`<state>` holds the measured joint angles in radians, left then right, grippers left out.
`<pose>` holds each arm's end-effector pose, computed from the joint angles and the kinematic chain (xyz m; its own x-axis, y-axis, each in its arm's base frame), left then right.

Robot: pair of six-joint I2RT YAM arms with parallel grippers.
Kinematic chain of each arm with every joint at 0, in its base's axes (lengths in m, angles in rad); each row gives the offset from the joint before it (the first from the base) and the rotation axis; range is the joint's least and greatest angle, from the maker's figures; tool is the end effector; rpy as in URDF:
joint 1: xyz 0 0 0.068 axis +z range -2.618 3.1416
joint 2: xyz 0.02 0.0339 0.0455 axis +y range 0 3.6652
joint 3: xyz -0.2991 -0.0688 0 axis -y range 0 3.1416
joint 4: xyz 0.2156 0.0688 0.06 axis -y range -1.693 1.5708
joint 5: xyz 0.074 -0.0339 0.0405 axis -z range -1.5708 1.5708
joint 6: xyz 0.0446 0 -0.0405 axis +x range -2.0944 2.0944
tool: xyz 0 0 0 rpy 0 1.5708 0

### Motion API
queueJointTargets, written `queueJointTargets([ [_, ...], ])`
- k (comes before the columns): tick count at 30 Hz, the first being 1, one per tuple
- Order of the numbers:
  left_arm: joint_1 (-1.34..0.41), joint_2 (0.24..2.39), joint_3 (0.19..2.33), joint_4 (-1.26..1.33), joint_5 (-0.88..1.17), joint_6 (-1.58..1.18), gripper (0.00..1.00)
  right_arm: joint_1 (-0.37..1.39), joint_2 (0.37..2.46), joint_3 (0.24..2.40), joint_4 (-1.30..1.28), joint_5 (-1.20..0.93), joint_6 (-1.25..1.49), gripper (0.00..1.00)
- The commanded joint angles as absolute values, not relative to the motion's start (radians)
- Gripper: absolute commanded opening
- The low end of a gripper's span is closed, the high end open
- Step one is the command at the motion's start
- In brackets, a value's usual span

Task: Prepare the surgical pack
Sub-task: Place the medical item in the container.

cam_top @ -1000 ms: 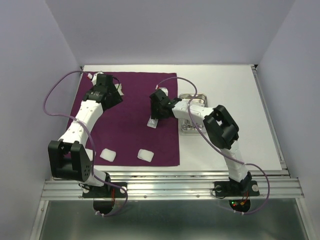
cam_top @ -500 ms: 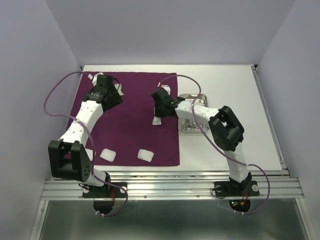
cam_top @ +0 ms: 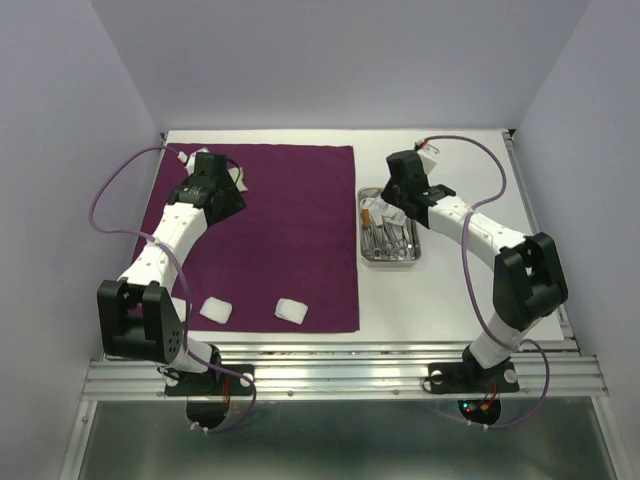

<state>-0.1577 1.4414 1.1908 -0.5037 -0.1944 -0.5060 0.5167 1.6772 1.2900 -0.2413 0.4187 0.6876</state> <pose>0.2887 -0.0372 0.3341 -0.5988 -0.3863 -0.7015 -0.3146 0.9190 -0.2375 0.3279 0.1655 0.3176 -0.5000 0.3828 -0.7768 0.1966 0.9237 0.3287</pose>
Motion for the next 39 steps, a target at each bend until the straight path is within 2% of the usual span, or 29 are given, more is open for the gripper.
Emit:
queueJointTargets([
  [1, -0.163, 1.404, 1.192, -0.488, -0.190, -0.500, 0.68, 0.442, 1.672, 1.229, -0.225, 0.459, 0.914, 0.13],
  [10, -0.163, 1.385, 1.184, -0.494, -0.187, -0.505, 0.68, 0.413, 1.747, 1.232, -0.226, 0.523, 1.212, 0.14],
  [18, -0.163, 1.384, 1.196, -0.503, -0.196, -0.495, 0.68, 0.403, 1.848, 1.270, -0.227, 0.486, 1.328, 0.24],
  [20, -0.163, 1.388, 1.198, -0.503, -0.196, -0.492, 0.68, 0.403, 1.861, 1.276, -0.227, 0.469, 1.341, 0.37],
  [21, -0.163, 1.391, 1.198, -0.505, -0.196, -0.488, 0.68, 0.403, 1.870, 1.285, -0.227, 0.462, 1.336, 0.52],
  [22, -0.163, 1.394, 1.200, -0.503, -0.195, -0.486, 0.68, 0.403, 1.871, 1.289, -0.226, 0.456, 1.332, 0.60],
  [24, -0.163, 1.402, 1.201, -0.497, -0.186, -0.479, 0.68, 0.403, 1.861, 1.287, -0.207, 0.443, 1.298, 0.69],
  [32, -0.163, 1.450, 1.226, -0.491, -0.186, -0.462, 0.68, 0.403, 1.778, 1.252, -0.147, 0.399, 1.143, 0.71],
  [39, -0.160, 1.595, 1.369, -0.518, -0.198, -0.454, 0.68, 0.403, 1.652, 1.198, -0.147, 0.383, 0.958, 0.73],
])
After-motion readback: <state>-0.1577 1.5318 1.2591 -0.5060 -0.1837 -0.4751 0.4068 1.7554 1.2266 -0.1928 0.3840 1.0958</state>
